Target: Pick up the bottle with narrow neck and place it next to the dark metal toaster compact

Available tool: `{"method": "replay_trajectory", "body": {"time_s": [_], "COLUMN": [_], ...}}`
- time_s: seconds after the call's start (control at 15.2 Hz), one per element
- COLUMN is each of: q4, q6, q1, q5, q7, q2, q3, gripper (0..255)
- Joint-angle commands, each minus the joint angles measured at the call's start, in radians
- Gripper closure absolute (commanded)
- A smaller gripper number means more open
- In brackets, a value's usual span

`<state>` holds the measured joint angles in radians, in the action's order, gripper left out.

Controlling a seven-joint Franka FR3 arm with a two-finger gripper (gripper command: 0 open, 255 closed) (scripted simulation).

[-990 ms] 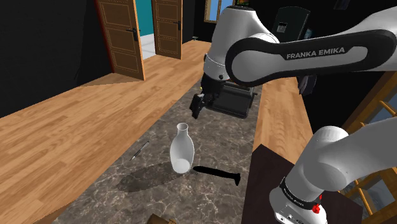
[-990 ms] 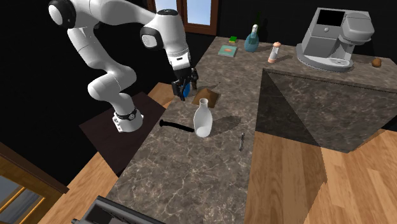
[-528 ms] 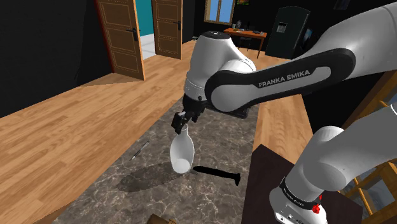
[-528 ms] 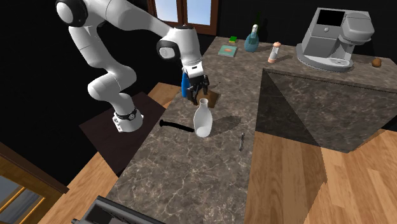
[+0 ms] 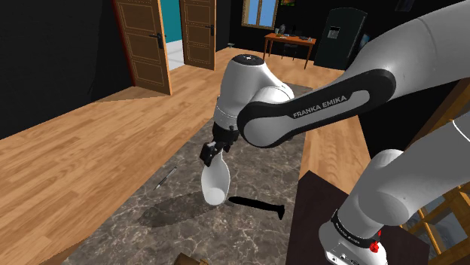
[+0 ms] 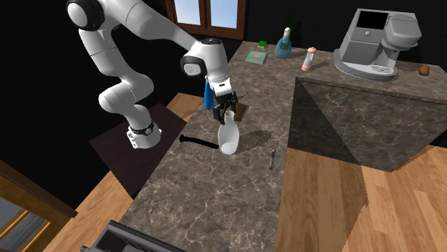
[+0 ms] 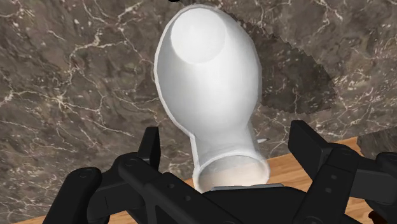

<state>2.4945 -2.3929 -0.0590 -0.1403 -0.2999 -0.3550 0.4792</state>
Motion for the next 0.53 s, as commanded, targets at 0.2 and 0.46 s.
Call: {"method": "replay_trajectory", "body": {"time_s": [0.2,0.46], "q4": [0.003,0.003], "q6": [-0.008,-0.008], "q1": [0.001,0.001], "q5": [0.001,0.001], "q7": [0.0,0.0], "q2": [0.004,0.004], "q3": [0.001,0.001], "gripper": [0,255]}}
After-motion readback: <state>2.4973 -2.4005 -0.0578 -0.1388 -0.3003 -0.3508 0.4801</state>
